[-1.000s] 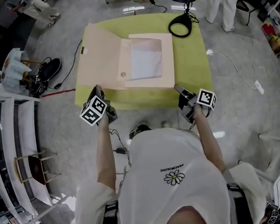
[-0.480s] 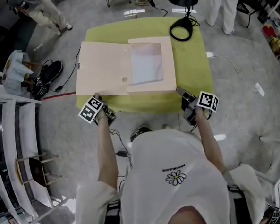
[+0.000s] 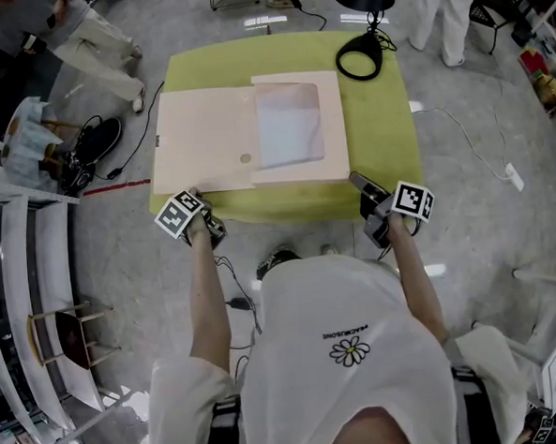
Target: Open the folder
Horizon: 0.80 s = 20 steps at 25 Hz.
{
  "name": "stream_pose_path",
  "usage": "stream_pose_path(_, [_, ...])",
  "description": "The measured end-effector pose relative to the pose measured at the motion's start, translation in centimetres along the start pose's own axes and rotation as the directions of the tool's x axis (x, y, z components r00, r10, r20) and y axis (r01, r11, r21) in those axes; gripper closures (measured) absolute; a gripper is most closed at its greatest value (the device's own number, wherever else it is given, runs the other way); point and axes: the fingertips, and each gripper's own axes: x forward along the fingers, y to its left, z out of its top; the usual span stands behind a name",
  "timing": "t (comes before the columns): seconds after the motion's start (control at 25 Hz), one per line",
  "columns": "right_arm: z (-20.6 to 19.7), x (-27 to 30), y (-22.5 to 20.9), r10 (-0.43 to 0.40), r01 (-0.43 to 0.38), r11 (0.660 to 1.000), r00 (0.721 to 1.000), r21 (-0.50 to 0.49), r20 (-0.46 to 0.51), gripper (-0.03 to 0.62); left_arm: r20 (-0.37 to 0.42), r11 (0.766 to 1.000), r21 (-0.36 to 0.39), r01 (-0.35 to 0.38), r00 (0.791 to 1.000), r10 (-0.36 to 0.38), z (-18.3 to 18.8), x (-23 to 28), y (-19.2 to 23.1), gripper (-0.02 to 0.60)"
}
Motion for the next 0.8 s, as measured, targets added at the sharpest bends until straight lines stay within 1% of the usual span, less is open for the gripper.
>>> stream_pose_path(0.08, [0.1, 0.2, 0.2, 0.0, 0.0, 1.0, 1.0, -0.005, -0.004, 0.507, -0.01, 1.0, 0.014, -0.017, 1.0, 0.017, 0.1, 0.3, 0.1, 0.537])
stream_pose_path(0.28, [0.1, 0.2, 0.2, 0.007, -0.007, 1.0, 1.0, 0.004, -0.007, 0.505, -0.03, 0.994, 0.097, -0.045, 0.998, 0.048, 0.1, 0.2, 0.0, 0.527])
stream_pose_path(0.4, [0.0, 0.2, 0.2, 0.005, -0.005, 1.0, 1.0, 0.008, -0.008, 0.505, -0.032, 0.994, 0.096, -0.041, 0.998, 0.045, 0.3, 0.0, 0.1, 0.518])
stream_pose_path(0.48, [0.0, 0.2, 0.3, -0.003, 0.003, 1.0, 1.0, -0.007, -0.016, 0.507, -0.028, 0.996, 0.088, -0.033, 0.999, 0.036, 0.4, -0.2, 0.0, 0.517])
stream_pose_path(0.56, [0.0, 0.2, 0.5, -0.017, 0.015, 0.998, 0.999, -0.056, -0.031, 0.526, -0.015, 0.996, 0.087, -0.026, 1.0, 0.027, 0.5, -0.6, -0.2, 0.511])
stream_pose_path(0.64, [0.4, 0.2, 0.9, -0.05, 0.044, 0.99, 0.998, -0.133, -0.043, 0.53, 0.011, 0.997, 0.075, -0.012, 1.0, 0.011, 1.0, -1.2, -0.6, 0.511])
stream_pose_path(0.72, [1.2, -0.2, 1.5, -0.085, 0.075, 0.974, 0.996, -0.214, -0.039, 0.531, 0.041, 0.998, 0.056, 0.006, 0.999, -0.008, 1.4, -2.1, -1.0, 0.511])
stream_pose_path(0.8, [2.3, -0.6, 2.7, -0.101, 0.092, 0.954, 0.995, -0.284, -0.018, 0.531, 0.073, 0.998, 0.055, 0.022, 0.997, -0.026, 1.8, -3.2, -1.7, 0.511])
